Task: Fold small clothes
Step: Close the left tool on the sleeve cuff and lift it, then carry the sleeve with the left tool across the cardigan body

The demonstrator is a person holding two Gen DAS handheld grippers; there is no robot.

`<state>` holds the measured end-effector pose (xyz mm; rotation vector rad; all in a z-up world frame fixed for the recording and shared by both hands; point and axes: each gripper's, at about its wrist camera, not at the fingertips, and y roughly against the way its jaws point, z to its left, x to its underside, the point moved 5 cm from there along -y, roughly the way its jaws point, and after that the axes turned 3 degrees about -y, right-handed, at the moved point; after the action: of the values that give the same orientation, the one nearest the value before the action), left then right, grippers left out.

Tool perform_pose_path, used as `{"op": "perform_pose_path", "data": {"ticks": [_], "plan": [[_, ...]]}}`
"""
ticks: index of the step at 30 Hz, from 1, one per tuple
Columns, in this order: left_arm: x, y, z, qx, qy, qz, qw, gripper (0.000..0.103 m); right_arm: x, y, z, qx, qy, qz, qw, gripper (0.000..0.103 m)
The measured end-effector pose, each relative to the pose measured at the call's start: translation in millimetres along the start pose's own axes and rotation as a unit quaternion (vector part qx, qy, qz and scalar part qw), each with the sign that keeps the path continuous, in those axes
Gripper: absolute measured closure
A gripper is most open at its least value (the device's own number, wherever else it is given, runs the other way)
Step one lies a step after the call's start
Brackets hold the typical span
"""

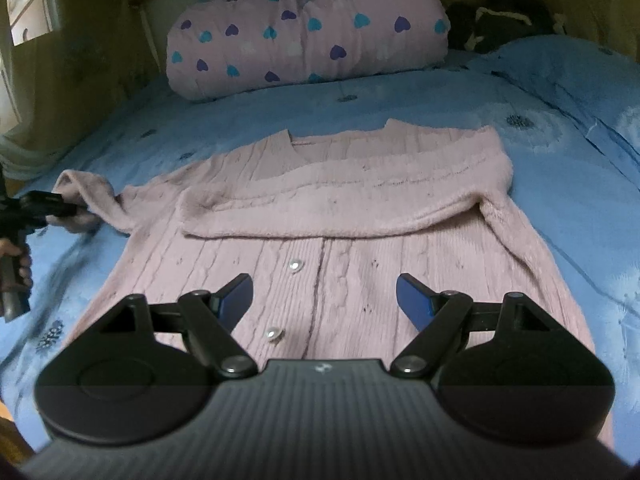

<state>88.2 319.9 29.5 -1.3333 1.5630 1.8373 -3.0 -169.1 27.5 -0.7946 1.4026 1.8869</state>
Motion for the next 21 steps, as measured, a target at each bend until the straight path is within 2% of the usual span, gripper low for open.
{"op": "perform_pose_path", "data": {"ticks": [6,10,13,17,21], "plan": [[-8,3,29,-0.020,0.042,-0.005,0.9989,0.079,-4,-4,0,-0.005,0.012,0.000,1.000,0.023],[-17,12,49,-0.027,0.071,-0.024,0.9968,0.079,-3,-4,-2,-0.006,0.011,0.001,1.000,0.023],[-23,18,58,-0.022,0.077,-0.041,0.9959,0.079,-1,-5,-6,-0.005,0.002,0.004,1.000,0.023],[-34,30,57,0.008,0.092,-0.058,0.9940,0.079,2,-4,-11,-0.006,0.002,0.004,1.000,0.023],[-44,49,37,0.028,0.053,-0.080,0.9950,0.079,1,-5,-17,-0.010,-0.009,0.001,1.000,0.023]]}}
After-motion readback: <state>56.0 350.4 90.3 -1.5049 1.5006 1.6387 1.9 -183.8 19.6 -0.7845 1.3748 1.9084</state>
